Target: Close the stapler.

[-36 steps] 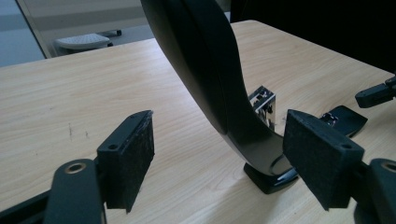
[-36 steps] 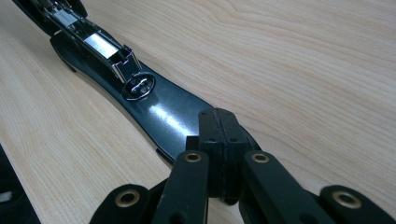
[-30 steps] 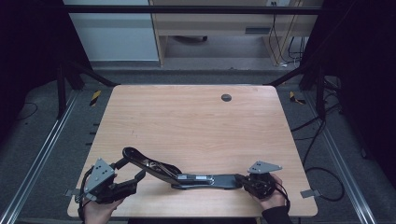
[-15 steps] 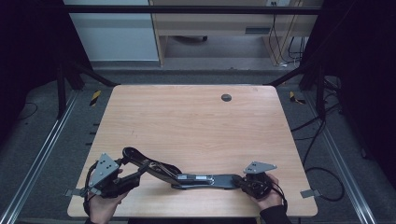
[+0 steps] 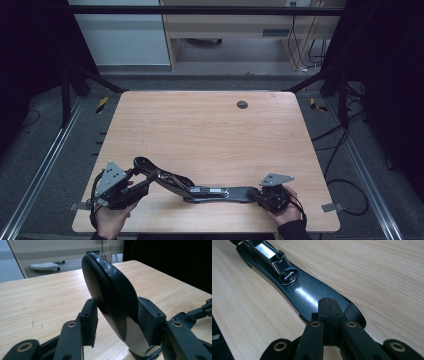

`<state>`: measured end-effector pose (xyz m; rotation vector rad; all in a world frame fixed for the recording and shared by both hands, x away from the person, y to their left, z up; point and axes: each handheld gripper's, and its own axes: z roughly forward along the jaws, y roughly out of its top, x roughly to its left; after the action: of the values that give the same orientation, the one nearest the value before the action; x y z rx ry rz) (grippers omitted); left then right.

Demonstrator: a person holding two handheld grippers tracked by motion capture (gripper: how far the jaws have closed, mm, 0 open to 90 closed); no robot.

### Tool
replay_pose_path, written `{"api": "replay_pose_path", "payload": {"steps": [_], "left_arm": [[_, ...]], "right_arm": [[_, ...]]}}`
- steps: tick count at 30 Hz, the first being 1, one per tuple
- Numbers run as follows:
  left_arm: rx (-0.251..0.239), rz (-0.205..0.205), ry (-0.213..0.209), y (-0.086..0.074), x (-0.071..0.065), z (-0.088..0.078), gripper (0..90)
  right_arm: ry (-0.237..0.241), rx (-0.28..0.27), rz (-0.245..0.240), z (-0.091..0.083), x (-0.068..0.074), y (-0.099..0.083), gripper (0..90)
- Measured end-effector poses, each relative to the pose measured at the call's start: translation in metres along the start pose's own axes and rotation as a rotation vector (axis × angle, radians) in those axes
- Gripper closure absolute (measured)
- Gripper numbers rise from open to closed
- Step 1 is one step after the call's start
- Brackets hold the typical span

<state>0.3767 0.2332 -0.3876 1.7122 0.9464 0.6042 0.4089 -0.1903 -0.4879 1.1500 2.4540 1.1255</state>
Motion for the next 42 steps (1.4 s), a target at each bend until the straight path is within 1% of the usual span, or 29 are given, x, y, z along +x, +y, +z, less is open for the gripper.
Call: {"api": "replay_pose_path", "payload": {"steps": [13,17,24,29,34,35,42], "left_arm": [[-0.005,0.029,-0.008,0.01,-0.014,0.006,53.9],[-0.002,0.045,-0.009,0.014,-0.018,0.008,54.5],[-0.004,0.058,-0.021,0.019,-0.027,0.012,55.5],[-0.009,0.086,-0.018,0.023,-0.036,0.016,56.0],[-0.007,0.095,-0.02,0.026,-0.042,0.02,56.7],[-0.007,0.091,-0.02,0.026,-0.043,0.02,56.8],[-0.002,0.111,-0.014,0.029,-0.05,0.024,57.0]], "right_arm": [[0.004,-0.001,-0.001,0.0,-0.001,0.0,90.0],[0.003,0.001,-0.001,0.0,-0.001,0.0,90.0],[0.006,-0.001,-0.001,0.0,-0.001,0.0,90.0],[0.007,-0.002,-0.004,0.0,-0.001,0.0,90.0],[0.01,-0.002,-0.005,0.0,-0.001,0.0,90.0],[0.011,-0.003,-0.005,0.0,-0.001,0.0,90.0],[0.014,0.0,-0.001,0.0,-0.001,0.0,90.0]]}}
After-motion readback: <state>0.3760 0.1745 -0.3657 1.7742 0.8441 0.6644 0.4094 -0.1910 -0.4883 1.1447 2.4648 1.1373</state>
